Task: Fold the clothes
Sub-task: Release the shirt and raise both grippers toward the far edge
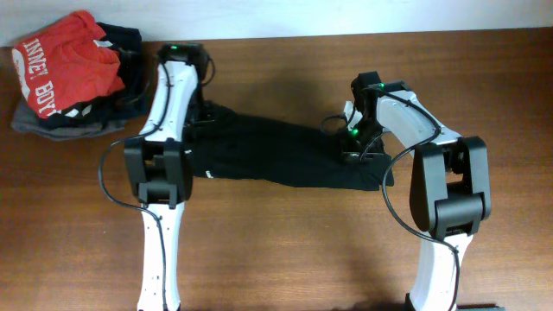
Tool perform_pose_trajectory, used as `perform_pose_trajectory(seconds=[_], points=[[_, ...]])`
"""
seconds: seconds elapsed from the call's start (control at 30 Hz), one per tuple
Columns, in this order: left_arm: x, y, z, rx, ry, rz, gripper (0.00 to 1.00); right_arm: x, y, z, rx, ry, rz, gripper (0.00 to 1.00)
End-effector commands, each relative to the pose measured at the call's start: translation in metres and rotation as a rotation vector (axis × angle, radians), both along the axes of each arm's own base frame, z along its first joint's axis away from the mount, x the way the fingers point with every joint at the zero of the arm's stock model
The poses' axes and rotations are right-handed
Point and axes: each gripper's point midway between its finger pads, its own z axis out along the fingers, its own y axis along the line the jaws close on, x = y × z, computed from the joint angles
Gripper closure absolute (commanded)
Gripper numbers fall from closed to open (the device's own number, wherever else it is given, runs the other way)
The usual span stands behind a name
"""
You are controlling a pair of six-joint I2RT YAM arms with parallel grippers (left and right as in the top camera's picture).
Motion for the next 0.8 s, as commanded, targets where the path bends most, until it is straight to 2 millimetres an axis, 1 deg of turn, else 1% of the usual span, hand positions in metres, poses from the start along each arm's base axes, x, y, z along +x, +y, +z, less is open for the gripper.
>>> perform_pose_trajectory(seconds=[0.0,0.07,0.2,0.27,0.33,0.43,0.47,0.5,0.53,0.57,0.6,0.63,0.67,0.7,0.73,0.77], points=[[-0.002,0.02,-0.001,0.039,0.02,0.008,0.99,-0.003,-0.023,-0.005,-0.118,0.004,-0.009,0.78],[0.002,0.022,0.007,0.043,-0.004,0.01,0.99,-0.001,-0.028,-0.001,-0.125,0.003,-0.026,0.78],[0.016,0.02,0.03,0.036,-0.089,0.01,0.99,0.005,-0.038,0.01,-0.132,0.004,-0.063,0.78],[0.022,0.017,0.043,0.031,-0.13,0.007,0.99,0.009,-0.042,0.017,-0.13,0.001,-0.073,0.83],[0.024,0.014,0.057,0.027,-0.164,0.001,0.99,0.013,-0.044,0.026,-0.13,-0.011,-0.079,0.85],[0.026,0.009,0.082,0.022,-0.217,-0.008,0.99,0.021,-0.047,0.044,-0.127,-0.039,-0.087,0.86],[0.026,0.007,0.09,0.02,-0.236,-0.012,0.99,0.024,-0.048,0.052,-0.125,-0.05,-0.091,0.85],[0.026,0.005,0.099,0.018,-0.255,-0.014,0.98,0.027,-0.05,0.059,-0.125,-0.06,-0.097,0.83],[0.026,0.004,0.107,0.016,-0.271,-0.016,0.95,0.028,-0.051,0.066,-0.124,-0.068,-0.1,0.77],[0.026,0.003,0.116,0.013,-0.29,-0.018,0.86,0.03,-0.053,0.072,-0.127,-0.072,-0.105,0.64],[0.026,0.002,0.123,0.012,-0.305,-0.019,0.77,0.03,-0.056,0.079,-0.132,-0.073,-0.109,0.37],[0.025,0.001,0.13,0.01,-0.321,-0.022,0.61,0.03,-0.061,0.086,-0.145,-0.071,-0.114,0.21],[0.025,0.001,0.135,0.009,-0.331,-0.022,0.39,0.028,-0.066,0.091,-0.163,-0.066,-0.117,0.09],[0.025,0.001,0.139,0.008,-0.34,-0.022,0.19,0.023,-0.078,0.099,-0.21,-0.045,-0.125,0.02],[0.025,0.001,0.14,0.008,-0.341,-0.022,0.14,0.018,-0.085,0.102,-0.233,-0.029,-0.129,0.0],[0.025,0.001,0.14,0.008,-0.341,-0.022,0.09,0.014,-0.09,0.103,-0.251,-0.014,-0.131,0.01]])
